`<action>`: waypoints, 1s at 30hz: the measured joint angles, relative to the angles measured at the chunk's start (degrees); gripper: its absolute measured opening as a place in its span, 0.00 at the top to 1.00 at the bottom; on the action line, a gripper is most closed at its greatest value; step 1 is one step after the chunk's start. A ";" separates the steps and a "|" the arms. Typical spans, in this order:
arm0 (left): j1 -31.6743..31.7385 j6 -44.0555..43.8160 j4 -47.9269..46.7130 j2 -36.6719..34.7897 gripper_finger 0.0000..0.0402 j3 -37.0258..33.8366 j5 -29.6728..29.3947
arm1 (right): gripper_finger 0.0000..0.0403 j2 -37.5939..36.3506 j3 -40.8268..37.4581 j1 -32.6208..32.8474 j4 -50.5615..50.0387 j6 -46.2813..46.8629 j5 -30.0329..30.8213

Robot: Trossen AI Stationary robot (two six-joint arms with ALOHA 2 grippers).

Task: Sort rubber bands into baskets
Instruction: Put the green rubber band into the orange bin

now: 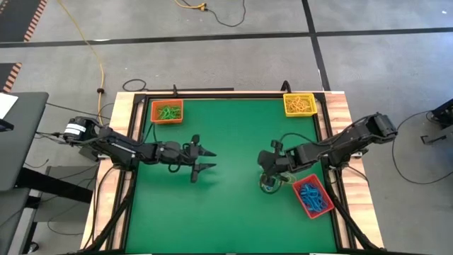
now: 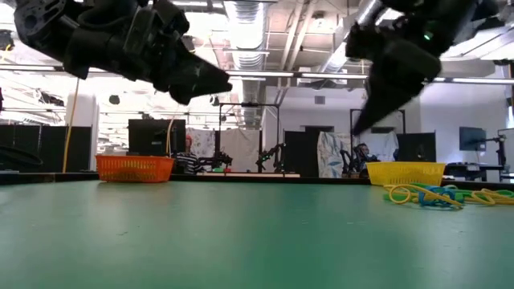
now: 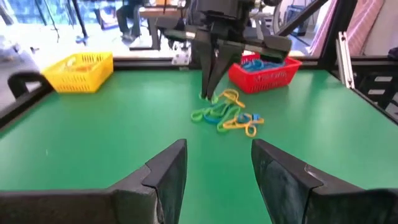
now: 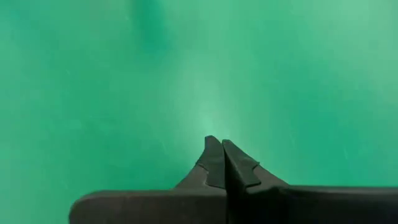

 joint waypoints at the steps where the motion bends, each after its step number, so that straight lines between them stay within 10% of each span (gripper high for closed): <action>1: 0.00 0.45 -0.01 0.00 0.58 0.46 -0.01 | 0.97 0.00 0.19 -0.01 1.64 -1.31 0.19; 12: 0.00 0.19 -2.85 -0.02 0.58 2.12 -0.13 | 0.76 0.00 0.04 0.46 -18.60 12.31 -4.24; 20: 0.00 -0.54 -3.76 -0.02 0.58 2.12 -1.09 | 0.51 -0.02 -6.06 0.32 -9.77 15.11 -8.07; 30: 0.00 -1.07 -6.69 -0.02 0.58 2.12 -1.08 | 0.53 0.41 -6.13 3.33 -10.14 17.88 -9.31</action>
